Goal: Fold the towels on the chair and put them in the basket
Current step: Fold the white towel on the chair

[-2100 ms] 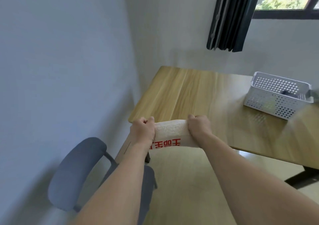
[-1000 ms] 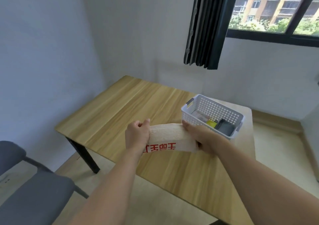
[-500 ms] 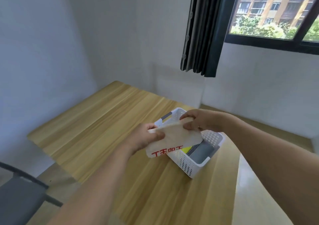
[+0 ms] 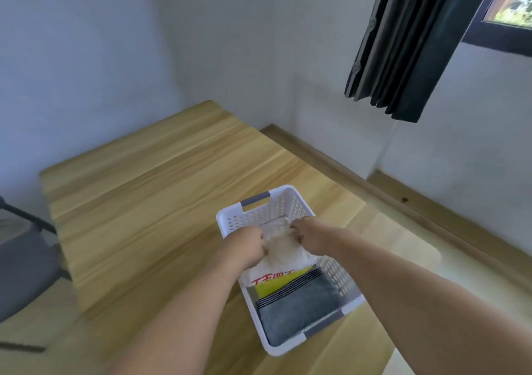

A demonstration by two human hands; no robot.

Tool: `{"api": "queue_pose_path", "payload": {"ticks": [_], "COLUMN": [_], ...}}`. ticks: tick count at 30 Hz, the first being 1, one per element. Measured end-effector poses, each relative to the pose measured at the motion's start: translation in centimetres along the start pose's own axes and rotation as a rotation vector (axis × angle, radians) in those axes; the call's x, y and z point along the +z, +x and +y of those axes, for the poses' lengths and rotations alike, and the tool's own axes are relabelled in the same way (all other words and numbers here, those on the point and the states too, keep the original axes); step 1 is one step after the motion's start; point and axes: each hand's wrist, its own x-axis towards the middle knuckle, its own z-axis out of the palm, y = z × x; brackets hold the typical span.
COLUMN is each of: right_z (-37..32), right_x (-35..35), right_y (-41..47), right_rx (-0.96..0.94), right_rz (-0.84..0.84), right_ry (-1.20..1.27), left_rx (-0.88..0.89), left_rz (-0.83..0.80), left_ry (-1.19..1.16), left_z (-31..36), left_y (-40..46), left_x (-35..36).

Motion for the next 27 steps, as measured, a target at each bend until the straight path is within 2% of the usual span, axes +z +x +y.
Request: {"api": "queue_pose_path", "payload": {"ticks": [3, 5, 9, 11, 15, 23, 27], "right_z": [1.3, 1.4, 0.8, 1.0, 1.6, 2.3, 2.4], "right_x": [1.8, 2.7, 4.9, 6.1, 8.2, 10.1, 9.5], "right_y": [1.9, 2.5, 2.5, 3.1, 5.3, 6.3, 6.5], "right_rx": [0.025, 0.021, 0.049, 0.065, 0.073, 0.137, 0.088], "right_rz": [-0.053, -0.073, -0.093, -0.104, -0.137, -0.079, -0.022], "right_ry": [0.004, -0.027, 0.050, -0.016, -0.126, -0.022, -0.019], "left_rx": [-0.068, -0.125, -0.279, -0.320, -0.330, -0.255, -0.241], "left_rz": [-0.052, -0.145, -0.254, -0.268, -0.242, -0.154, -0.163], "left_ry": [0.139, 0.175, 0.183, 0.168, 0.169, 0.200, 0.205], "left_z": [0.8, 0.8, -0.2, -0.7, -0.9, -1.5, -1.3], "left_y": [2.3, 3.8, 6.0, 6.6, 6.8, 7.3, 7.6], "left_x": [2.2, 3.9, 6.9, 7.9, 9.3, 10.0, 9.4]}}
